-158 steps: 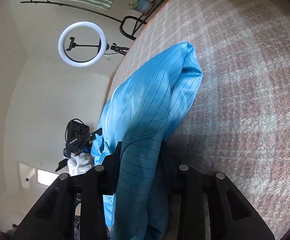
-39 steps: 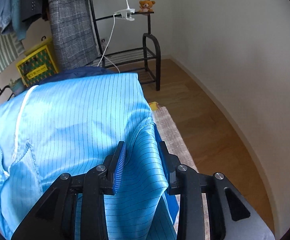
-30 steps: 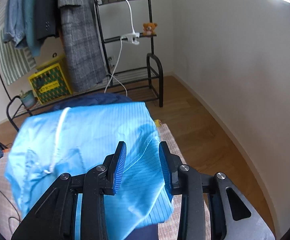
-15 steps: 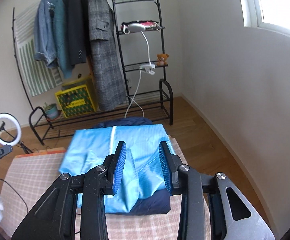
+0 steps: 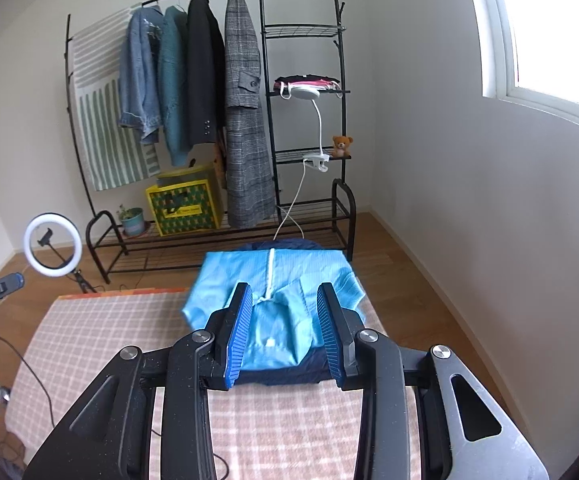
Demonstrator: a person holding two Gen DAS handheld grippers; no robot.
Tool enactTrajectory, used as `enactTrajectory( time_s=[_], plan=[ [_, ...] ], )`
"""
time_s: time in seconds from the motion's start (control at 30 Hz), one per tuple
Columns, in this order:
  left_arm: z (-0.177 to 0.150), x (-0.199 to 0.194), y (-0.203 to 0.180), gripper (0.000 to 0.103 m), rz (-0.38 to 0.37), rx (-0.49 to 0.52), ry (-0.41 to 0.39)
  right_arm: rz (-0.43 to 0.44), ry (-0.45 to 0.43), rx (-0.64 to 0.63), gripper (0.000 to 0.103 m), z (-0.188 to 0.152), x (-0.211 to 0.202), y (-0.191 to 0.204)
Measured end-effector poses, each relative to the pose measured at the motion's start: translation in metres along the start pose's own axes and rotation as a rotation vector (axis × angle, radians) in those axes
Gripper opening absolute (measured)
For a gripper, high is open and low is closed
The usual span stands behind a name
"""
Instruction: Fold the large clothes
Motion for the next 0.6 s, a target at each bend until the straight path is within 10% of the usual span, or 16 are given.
enactTrajectory(
  time_s=[0.6],
  plan=[
    [-0.11,-0.079,-0.015,0.027,0.036,0.076,0.071,-0.028,0.026,0.031,0.049,-0.099,-0.057,0.073]
  ],
)
Point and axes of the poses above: each gripper's, at about its wrist camera, not at the fingertips, and x roughly the way its jaws point, y to its left, z to its top, the point moved 6 cm from there along x, roughly the way its jaws point, and after that the axes turned 6 degrees about y, right-handed, at the moved point
